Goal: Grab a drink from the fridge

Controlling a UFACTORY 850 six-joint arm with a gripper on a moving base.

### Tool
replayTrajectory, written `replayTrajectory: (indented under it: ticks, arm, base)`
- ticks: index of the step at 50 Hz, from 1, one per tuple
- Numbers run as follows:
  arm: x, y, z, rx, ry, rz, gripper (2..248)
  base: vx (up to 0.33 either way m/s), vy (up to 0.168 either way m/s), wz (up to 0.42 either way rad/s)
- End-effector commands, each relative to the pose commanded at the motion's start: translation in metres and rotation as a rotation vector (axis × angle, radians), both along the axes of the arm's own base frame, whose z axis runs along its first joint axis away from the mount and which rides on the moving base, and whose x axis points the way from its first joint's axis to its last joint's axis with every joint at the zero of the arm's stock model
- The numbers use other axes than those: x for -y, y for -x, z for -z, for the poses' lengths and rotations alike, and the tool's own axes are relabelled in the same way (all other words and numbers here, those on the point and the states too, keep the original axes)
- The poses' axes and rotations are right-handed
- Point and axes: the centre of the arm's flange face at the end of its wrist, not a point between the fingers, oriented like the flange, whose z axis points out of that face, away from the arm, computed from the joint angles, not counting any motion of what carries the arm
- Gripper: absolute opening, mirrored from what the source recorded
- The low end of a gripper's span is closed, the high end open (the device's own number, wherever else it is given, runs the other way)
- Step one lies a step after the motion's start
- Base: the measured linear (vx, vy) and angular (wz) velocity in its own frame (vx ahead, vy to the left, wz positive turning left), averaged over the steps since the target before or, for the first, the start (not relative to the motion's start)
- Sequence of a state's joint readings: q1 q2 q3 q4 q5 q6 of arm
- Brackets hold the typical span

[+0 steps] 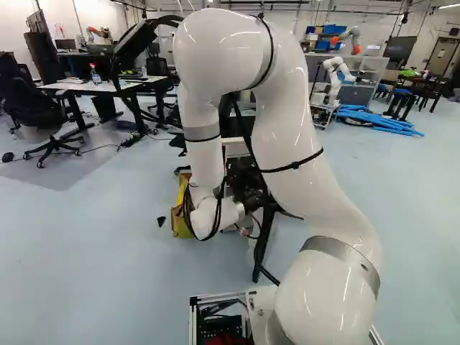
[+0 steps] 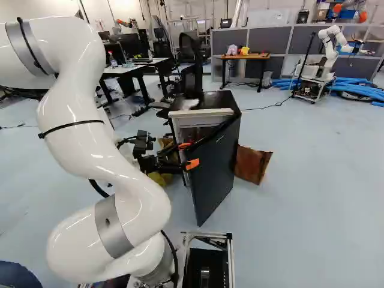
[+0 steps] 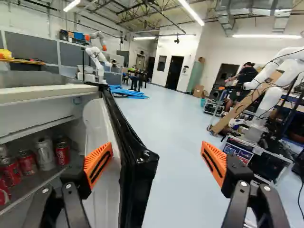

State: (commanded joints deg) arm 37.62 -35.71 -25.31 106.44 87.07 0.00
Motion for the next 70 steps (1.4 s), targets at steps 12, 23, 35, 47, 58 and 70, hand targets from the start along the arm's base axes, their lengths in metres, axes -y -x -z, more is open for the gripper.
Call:
replayTrajectory:
  ticks: [12,23,35,47,58,70]
  arm:
    - [0.011,-0.002,-0.001,0.018,-0.012,0.136,247]
    - [0.022,-0.008,-0.004,0.045,-0.031,0.276,247]
    - [0.037,-0.016,-0.007,0.081,-0.061,0.441,247]
    - [0.055,-0.031,-0.013,0.125,-0.095,0.578,247]
    - [0.079,-0.057,-0.022,0.185,-0.128,0.679,247]
    - [0.111,-0.085,-0.032,0.255,-0.165,0.79,247]
  base:
    - [0.0,0.0,0.0]
    - [0.0,0.0,0.0]
    - [0.0,0.0,0.0]
    - [0.0,0.0,0.0]
    - [0.0,0.0,0.0]
    - [0.0,0.0,0.0]
